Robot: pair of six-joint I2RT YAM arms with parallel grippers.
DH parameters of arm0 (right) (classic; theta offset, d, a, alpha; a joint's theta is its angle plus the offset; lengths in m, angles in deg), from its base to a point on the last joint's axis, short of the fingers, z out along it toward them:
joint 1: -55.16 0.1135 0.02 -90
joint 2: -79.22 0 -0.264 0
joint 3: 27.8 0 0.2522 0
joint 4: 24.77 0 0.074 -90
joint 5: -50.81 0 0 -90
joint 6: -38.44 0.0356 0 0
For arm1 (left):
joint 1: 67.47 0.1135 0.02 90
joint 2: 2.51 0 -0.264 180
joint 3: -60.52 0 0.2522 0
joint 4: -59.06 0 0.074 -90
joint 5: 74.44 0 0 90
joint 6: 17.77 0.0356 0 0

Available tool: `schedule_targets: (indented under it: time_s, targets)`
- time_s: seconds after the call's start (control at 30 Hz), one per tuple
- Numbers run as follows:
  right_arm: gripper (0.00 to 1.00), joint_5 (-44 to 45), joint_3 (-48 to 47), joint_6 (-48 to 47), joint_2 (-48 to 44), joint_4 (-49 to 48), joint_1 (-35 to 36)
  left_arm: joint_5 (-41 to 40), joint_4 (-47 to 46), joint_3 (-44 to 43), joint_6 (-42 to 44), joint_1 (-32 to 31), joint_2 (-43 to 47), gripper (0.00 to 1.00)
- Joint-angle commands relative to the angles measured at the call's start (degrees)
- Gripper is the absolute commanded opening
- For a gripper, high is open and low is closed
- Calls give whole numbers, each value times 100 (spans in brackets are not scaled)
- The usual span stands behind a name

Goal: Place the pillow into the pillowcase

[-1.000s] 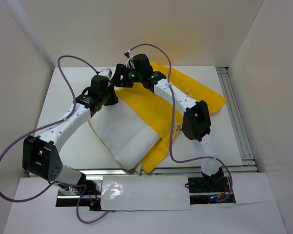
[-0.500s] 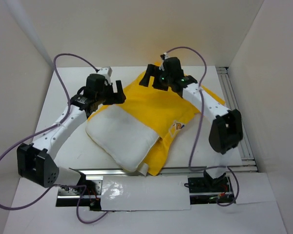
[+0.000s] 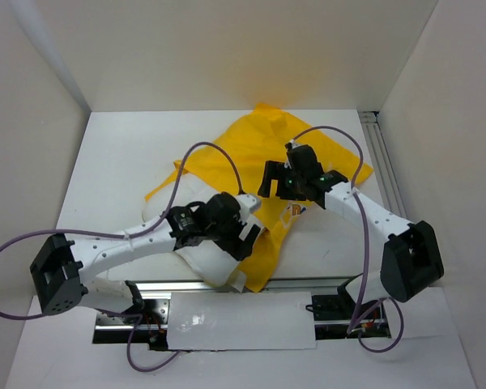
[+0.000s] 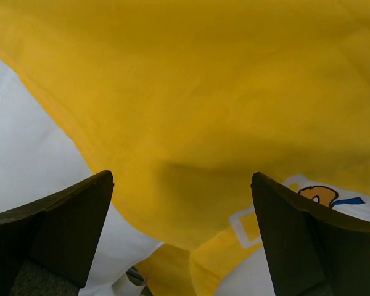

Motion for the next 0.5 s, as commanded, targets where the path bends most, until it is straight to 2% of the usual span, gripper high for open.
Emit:
schedule_targets:
  time_s: [0.0,0.17,0.37,0.4,0.47]
  targets:
    - [100,351,-144,-140,-233,8,29,-686,246,46,-16,-464,-65,100]
    - [100,484,13,-140,-654,343,29,-1425,755,-85,-402,-535,-838,100]
    - [100,361,470,-88,-1313,720,-164,-1831,985,-464,-597,-535,-2033,99]
    - [100,361,567,-87,-1401,721,-164,-1744,916,-464,-597,-535,-2121,86]
    - [100,361,681,0,-1656,913,-217,-1743,862,-577,-597,-535,-2349,48]
